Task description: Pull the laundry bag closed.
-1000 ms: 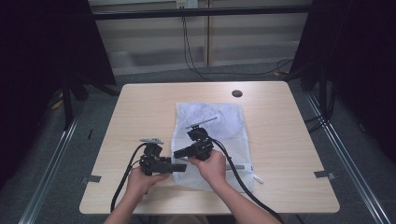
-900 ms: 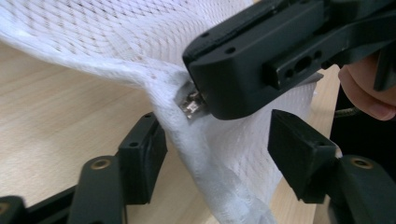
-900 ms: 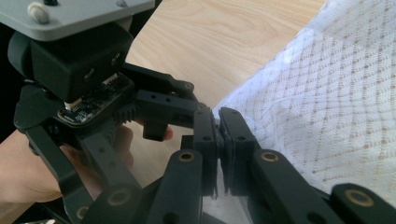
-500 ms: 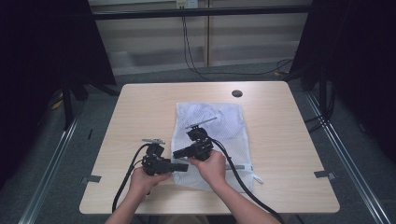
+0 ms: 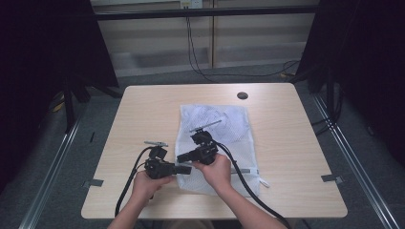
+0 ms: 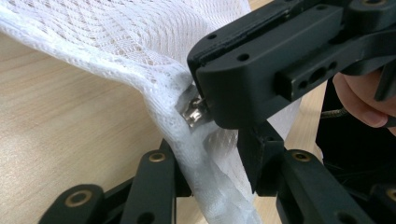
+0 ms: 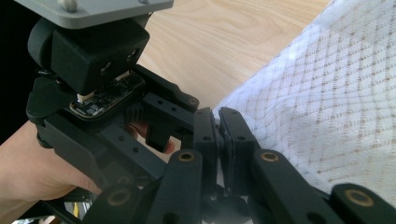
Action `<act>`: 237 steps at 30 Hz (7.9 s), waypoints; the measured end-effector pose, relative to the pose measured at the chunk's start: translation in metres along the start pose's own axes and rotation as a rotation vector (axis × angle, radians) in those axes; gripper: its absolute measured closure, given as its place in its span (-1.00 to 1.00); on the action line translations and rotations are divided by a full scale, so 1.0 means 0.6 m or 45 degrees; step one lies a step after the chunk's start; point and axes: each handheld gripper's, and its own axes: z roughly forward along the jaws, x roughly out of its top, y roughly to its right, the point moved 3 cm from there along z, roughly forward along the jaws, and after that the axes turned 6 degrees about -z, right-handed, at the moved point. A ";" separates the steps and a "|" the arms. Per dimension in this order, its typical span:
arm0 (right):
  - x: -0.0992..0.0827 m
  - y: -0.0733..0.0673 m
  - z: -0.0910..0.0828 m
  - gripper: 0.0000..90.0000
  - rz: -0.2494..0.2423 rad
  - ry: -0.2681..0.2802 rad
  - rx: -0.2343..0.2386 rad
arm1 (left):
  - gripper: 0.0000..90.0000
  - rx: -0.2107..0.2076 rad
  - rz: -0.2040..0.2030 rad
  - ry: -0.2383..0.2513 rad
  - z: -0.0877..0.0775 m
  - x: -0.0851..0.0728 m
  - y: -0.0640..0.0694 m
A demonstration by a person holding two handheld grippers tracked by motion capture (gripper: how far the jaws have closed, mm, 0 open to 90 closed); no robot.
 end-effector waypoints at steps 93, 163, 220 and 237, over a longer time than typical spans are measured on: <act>-0.039 0.058 -0.057 0.93 0.080 -0.005 0.030 | 1.00 0.001 -0.097 0.039 -0.024 0.004 -0.008; -0.052 0.065 -0.089 0.93 0.070 0.033 -0.038 | 1.00 -0.001 -0.088 0.048 -0.027 0.005 -0.008; -0.075 0.097 -0.127 0.94 0.103 0.027 -0.046 | 1.00 -0.001 -0.097 0.043 -0.029 0.004 -0.009; -0.078 0.099 -0.134 0.94 0.107 0.025 -0.044 | 1.00 0.015 -0.096 0.045 -0.028 0.004 -0.009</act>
